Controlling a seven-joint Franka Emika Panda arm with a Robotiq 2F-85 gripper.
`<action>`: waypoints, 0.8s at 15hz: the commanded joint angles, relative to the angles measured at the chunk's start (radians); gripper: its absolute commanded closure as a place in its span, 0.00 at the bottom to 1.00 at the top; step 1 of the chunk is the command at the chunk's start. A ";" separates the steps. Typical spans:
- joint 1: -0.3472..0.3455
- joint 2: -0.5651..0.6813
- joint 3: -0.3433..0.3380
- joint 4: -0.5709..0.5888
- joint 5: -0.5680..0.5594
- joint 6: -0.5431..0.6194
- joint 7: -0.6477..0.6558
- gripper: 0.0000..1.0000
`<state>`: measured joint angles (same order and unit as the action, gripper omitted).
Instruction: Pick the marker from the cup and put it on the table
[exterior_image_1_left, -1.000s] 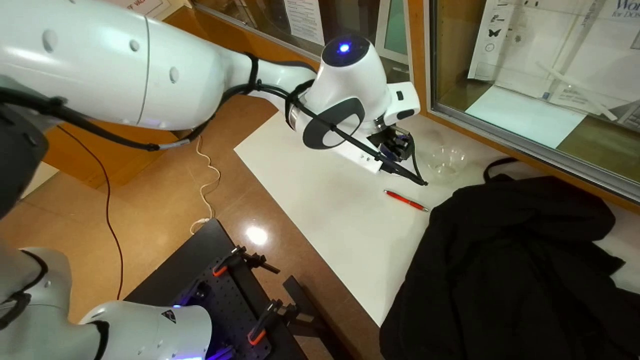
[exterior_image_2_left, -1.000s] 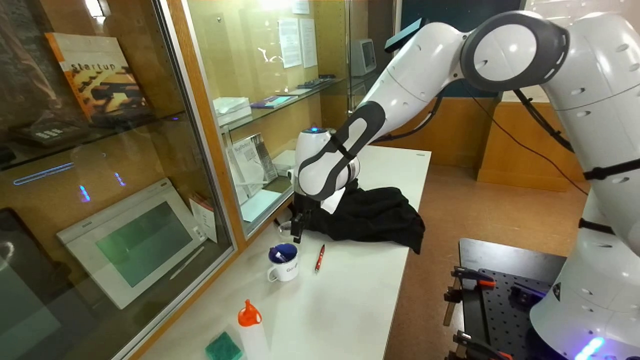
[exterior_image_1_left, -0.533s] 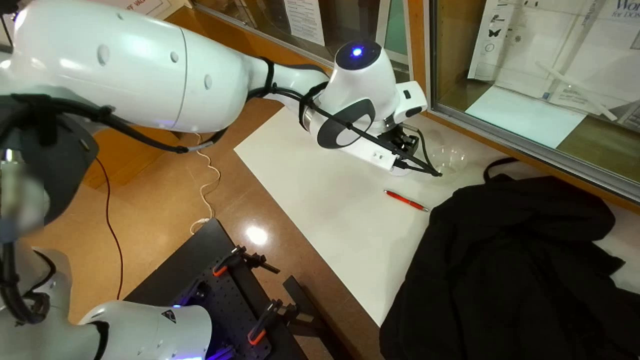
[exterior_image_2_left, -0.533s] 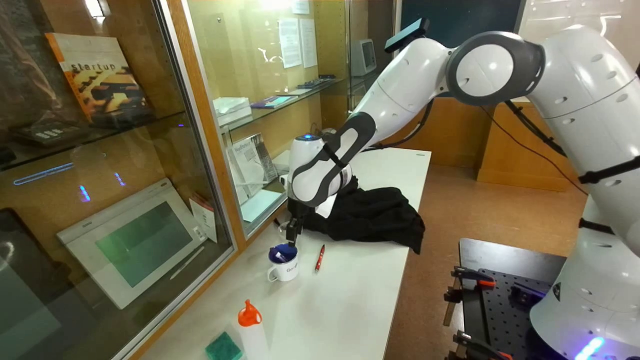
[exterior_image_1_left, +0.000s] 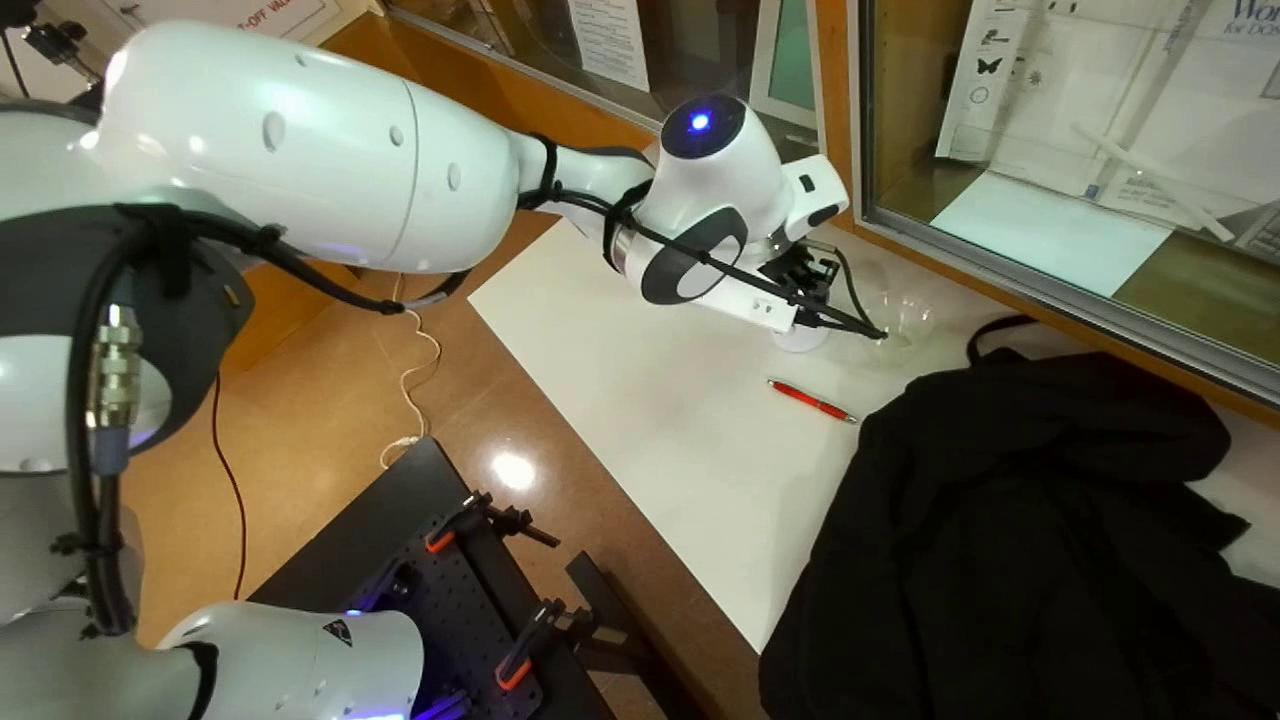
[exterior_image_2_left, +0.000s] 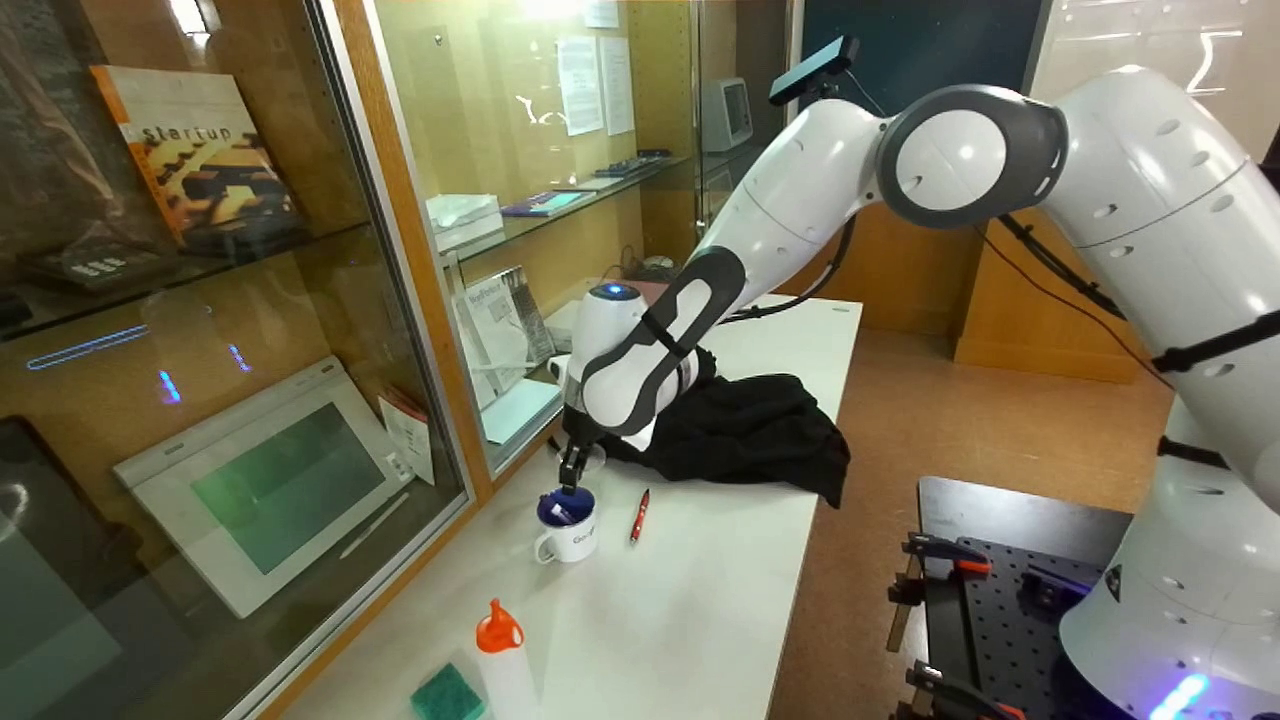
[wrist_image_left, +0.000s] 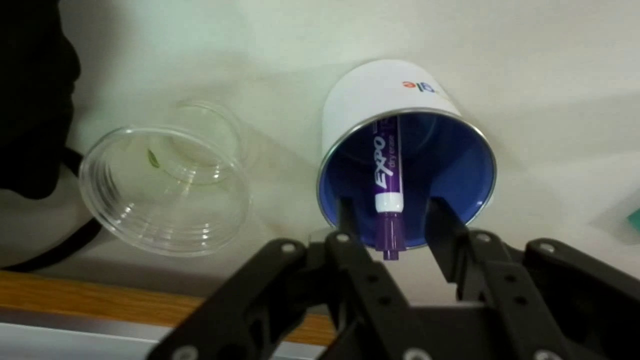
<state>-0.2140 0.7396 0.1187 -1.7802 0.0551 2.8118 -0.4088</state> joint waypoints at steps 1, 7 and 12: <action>-0.009 0.033 0.015 0.016 -0.030 0.064 -0.001 0.56; -0.011 0.071 0.020 0.026 -0.049 0.080 0.006 0.56; -0.008 0.103 0.017 0.052 -0.057 0.080 0.014 0.56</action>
<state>-0.2140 0.8127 0.1243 -1.7613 0.0192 2.8697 -0.4085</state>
